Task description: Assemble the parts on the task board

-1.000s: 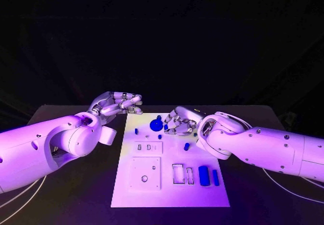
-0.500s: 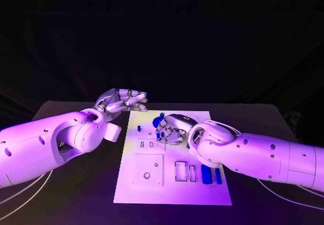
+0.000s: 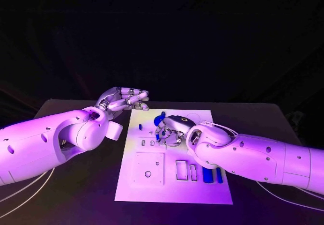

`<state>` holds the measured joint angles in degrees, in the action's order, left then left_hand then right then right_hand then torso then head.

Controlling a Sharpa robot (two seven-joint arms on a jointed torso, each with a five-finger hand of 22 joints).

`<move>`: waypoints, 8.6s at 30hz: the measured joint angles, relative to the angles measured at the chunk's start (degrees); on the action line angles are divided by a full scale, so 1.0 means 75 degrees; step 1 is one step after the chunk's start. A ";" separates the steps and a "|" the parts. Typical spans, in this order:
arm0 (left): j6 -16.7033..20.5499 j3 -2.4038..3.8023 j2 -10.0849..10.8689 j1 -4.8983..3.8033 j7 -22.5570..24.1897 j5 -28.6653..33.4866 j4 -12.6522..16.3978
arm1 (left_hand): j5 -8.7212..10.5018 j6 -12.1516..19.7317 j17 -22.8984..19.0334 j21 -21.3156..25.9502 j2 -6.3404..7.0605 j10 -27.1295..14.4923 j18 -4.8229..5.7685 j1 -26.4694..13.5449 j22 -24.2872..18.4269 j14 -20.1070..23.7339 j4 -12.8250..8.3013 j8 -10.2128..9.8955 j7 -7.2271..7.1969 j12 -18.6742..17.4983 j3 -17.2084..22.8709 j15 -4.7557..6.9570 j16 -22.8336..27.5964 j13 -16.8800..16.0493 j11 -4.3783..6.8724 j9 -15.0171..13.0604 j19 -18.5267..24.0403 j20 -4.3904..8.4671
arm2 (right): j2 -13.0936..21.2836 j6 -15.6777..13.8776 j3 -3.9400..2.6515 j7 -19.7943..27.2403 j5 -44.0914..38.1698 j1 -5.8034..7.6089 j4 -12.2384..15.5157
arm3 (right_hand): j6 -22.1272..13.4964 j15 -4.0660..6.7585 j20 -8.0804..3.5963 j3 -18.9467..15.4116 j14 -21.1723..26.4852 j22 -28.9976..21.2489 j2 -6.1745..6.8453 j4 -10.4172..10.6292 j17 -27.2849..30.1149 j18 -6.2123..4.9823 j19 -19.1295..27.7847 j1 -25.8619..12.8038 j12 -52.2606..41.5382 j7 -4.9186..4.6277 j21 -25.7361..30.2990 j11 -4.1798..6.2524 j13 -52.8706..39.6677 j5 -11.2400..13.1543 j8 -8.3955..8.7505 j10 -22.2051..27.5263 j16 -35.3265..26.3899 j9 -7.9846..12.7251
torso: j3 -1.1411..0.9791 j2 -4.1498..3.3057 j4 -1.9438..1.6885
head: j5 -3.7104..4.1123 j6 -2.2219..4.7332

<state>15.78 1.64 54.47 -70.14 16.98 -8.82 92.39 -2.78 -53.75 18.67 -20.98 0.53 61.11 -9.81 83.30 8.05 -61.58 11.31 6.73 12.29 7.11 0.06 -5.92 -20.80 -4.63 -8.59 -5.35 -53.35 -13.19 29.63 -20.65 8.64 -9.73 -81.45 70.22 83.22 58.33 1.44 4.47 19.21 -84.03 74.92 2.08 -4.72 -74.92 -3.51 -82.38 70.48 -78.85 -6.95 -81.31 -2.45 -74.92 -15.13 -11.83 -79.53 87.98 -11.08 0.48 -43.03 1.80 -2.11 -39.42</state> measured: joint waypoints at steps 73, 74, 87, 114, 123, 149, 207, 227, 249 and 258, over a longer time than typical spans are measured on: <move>-0.0003 0.0000 0.0024 0.0000 -0.0045 0.0004 0.0003 | 0.0000 0.0001 0.0003 0.0000 0.0000 0.0000 0.0001 0.0000 -0.0010 0.0001 -0.0001 0.0002 -0.0001 0.0000 -0.0041 -0.0002 0.0000 -0.0003 0.0000 0.0000 0.0000 0.0000 | -0.0113 0.0287 0.0022 -0.0110 -0.0273 -0.0152 -0.0133 | -0.0551 -0.0059 0.0112 -0.0226 0.0004 0.0002 0.0350 0.0160 -0.0002 0.0000 0.0112 -0.0348 0.0208 -0.0240 0.0151 -0.0166 0.0165 0.0113 0.0370 0.0219 -0.0029 0.0180 | 0.0004 0.0012 0.0003 | -0.0033 -0.0081; -0.0003 0.0000 0.0025 0.0000 -0.0045 0.0004 0.0003 | 0.0000 0.0001 0.0003 0.0000 0.0000 0.0000 0.0000 0.0000 -0.0010 0.0002 -0.0001 0.0002 -0.0001 0.0000 -0.0041 -0.0002 0.0000 -0.0004 0.0000 0.0000 0.0000 0.0000 | -0.0113 0.0285 0.0023 -0.0110 -0.0274 -0.0152 -0.0133 | -0.0619 -0.0101 0.0112 -0.0272 0.0011 0.0002 0.0354 0.0161 -0.0002 0.0000 0.0112 -0.0352 0.0219 -0.0252 0.0151 -0.0166 0.0179 0.0159 0.0409 0.0219 -0.0029 0.0196 | 0.0004 0.0012 0.0003 | -0.0032 -0.0081; -0.0003 0.0000 0.0029 0.0000 -0.0051 0.0004 0.0003 | 0.0000 0.0001 0.0003 0.0000 0.0000 0.0000 0.0001 0.0000 -0.0009 0.0002 -0.0001 0.0002 -0.0001 0.0000 -0.0041 -0.0002 0.0000 -0.0003 0.0000 0.0000 0.0000 0.0000 | -0.0117 0.0225 0.0027 -0.0101 -0.0282 -0.0158 -0.0134 | -0.0804 -0.0138 0.0167 -0.0506 0.0028 0.0000 0.0462 0.0210 -0.0001 0.0000 0.0167 -0.0376 0.0278 -0.0313 0.0214 -0.0220 0.0244 0.0527 0.0503 0.0273 -0.0059 0.0279 | 0.0004 0.0012 0.0001 | -0.0026 -0.0079; -0.1304 0.0000 -0.0296 -0.0008 -0.1583 -0.1824 -0.0941 | -0.0049 -0.1188 0.5399 -0.2812 -0.0017 0.1556 0.0002 0.0374 0.1845 -0.2702 -0.0178 0.0644 -0.0700 0.1352 0.0734 0.0956 -0.5816 -0.1026 0.0829 -0.0431 -0.2522 0.1196 | 0.2009 -0.0118 -0.0081 0.1870 0.3032 0.0909 0.1067 | -0.0712 -0.0129 0.0167 -0.0989 0.0202 -0.2010 0.0212 0.0286 0.1277 -0.0607 0.1946 0.0014 0.2537 -0.0243 0.2856 -0.0212 0.2633 -0.0347 0.0341 0.2010 -0.1916 0.0398 | -0.0029 0.0168 0.0002 | -0.0040 -0.0027; -0.2092 -0.0002 -0.0684 -0.0164 -0.3117 -0.3736 -0.1223 | -0.0011 -0.1078 0.7504 -0.7510 -0.0006 0.1509 0.0785 -0.0641 0.7987 -0.2986 0.0522 0.1231 -0.0916 0.3351 0.0711 0.1121 -0.9167 -0.2787 0.1043 -0.0972 -0.4045 0.1472 | 0.2719 -0.0002 -0.0088 0.1942 0.5490 0.1160 0.1038 | -0.0337 -0.0333 0.0296 0.0478 0.2225 -0.4550 0.0300 -0.0095 0.5926 -0.0892 0.3741 0.0489 0.7362 -0.0344 0.6223 -0.0359 0.6758 0.0116 0.0381 0.2119 -0.7618 0.0541 | -0.0051 0.0246 0.0034 | -0.0026 -0.0070; -0.3389 -0.0371 -0.2148 -0.0683 -0.6952 -0.6539 -0.1596 | -0.0025 -0.0299 0.7501 -0.8496 -0.0325 0.2279 0.0951 -0.2570 0.8919 -0.2986 0.0731 0.2535 -0.1066 0.8922 -0.0700 0.1269 -0.9203 -0.8725 0.1132 -0.2713 -0.4083 0.1513 | 0.2824 0.0074 -0.0072 0.2057 0.6933 0.1204 0.0516 | 0.0492 0.0269 -0.0191 -0.1288 0.0004 -0.3142 0.0449 -0.0003 -0.0003 -0.0650 0.0853 -0.0150 0.1240 0.0248 0.4059 0.0257 0.0828 -0.1091 -0.0434 0.0124 -0.1003 -0.0411 | -0.0086 0.0319 0.0023 | -0.0066 -0.0204; -0.4077 -0.0484 -0.2829 -0.0666 -0.7345 -0.6747 -0.2020 | -0.0025 -0.0161 0.7498 -0.8555 -0.0593 0.2196 0.0950 -0.1999 0.8915 -0.2985 0.0630 0.2755 -0.1093 0.8838 -0.0947 0.1267 -0.9202 -0.8662 0.1161 -0.3222 -0.4080 0.1514 | 0.2613 -0.0135 -0.0058 0.1845 0.6355 0.1061 0.0472 | 0.0096 0.0176 -0.0135 -0.1455 0.0015 -0.2431 0.0307 -0.0003 0.0000 -0.0651 0.1095 -0.0147 0.0956 0.0205 0.3433 0.0176 0.0471 -0.1250 -0.0667 0.0205 -0.0754 -0.0823 | -0.0082 0.0310 0.0030 | -0.0044 -0.0465; -0.4190 -0.0491 -0.2919 -0.0641 -0.7342 -0.6731 -0.2109 | -0.0025 -0.0134 0.7503 -0.8555 -0.0745 0.2180 0.0949 -0.1707 0.8914 -0.2985 0.0643 0.2857 -0.1120 0.8838 -0.0641 0.1267 -0.9202 -0.8702 0.1149 -0.3389 -0.4080 0.1514 | 0.2594 -0.0135 -0.0058 0.1828 0.6353 0.1041 0.0469 | 0.0071 0.0176 -0.0135 -0.1454 0.0015 -0.2402 0.0277 -0.0003 0.0001 -0.0651 0.1095 -0.0117 0.0956 0.0180 0.3434 0.0177 0.0481 -0.1280 -0.0667 0.0205 -0.0754 -0.0843 | -0.0085 0.0312 0.0033 | -0.0045 -0.0487; -0.4189 -0.0481 -0.2942 -0.0651 -0.7287 -0.6553 -0.2135 | 0.0004 0.0075 0.7501 -0.8555 -0.0713 0.2018 0.0949 -0.0564 0.8913 -0.2985 0.0226 0.2792 -0.1161 0.8600 0.0816 0.1266 -0.9202 -0.8522 0.1228 -0.3577 -0.4080 0.1514 | 0.2580 -0.0125 -0.0057 0.1805 0.6349 0.1020 0.0457 | 0.0071 0.0176 -0.0107 -0.1454 0.0015 -0.2395 0.0245 -0.0003 -0.0004 -0.0652 0.1123 -0.0149 0.0956 0.0180 0.3402 0.0176 0.0481 -0.1324 -0.0667 0.0205 -0.0755 -0.0850 | -0.0091 0.0315 0.0030 | -0.0041 -0.0525; -0.4158 -0.0484 -0.2819 -0.0639 -0.7269 -0.6219 -0.2083 | 0.0043 0.0124 0.7500 -0.8555 -0.0425 0.2017 0.0949 -0.0414 0.8919 -0.2986 0.0472 0.2826 -0.1135 0.8503 0.1691 0.1298 -0.9202 -0.8499 0.1227 -0.3742 -0.4080 0.1514 | 0.2569 -0.0114 -0.0055 0.1785 0.6348 0.1004 0.0433 | 0.0048 0.0177 -0.0107 -0.1454 0.0015 -0.2395 0.0246 -0.0003 -0.0004 -0.0651 0.1122 -0.0149 0.0956 0.0156 0.3402 0.0177 0.0492 -0.1324 -0.0667 0.0205 -0.0755 -0.0858 | -0.0089 0.0316 0.0029 | -0.0044 -0.0531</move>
<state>-15.40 -1.98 33.32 -74.93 -37.54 -55.46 76.77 -2.46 -52.82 74.93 -85.14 -2.65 76.24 -2.70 80.19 74.95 -83.97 14.86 27.93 3.78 70.88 12.74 3.82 -89.82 -68.38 0.62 -33.41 -83.95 -1.83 48.90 -21.50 8.23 3.66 -33.83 77.74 86.46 58.69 2.76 3.67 8.31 -83.92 56.95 3.92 -4.75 -74.95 -8.39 -73.96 69.36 -71.68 -5.78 -55.79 -1.13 -71.23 -25.06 -16.83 -77.99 82.32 -17.52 -0.18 -40.66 2.02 -2.44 -43.41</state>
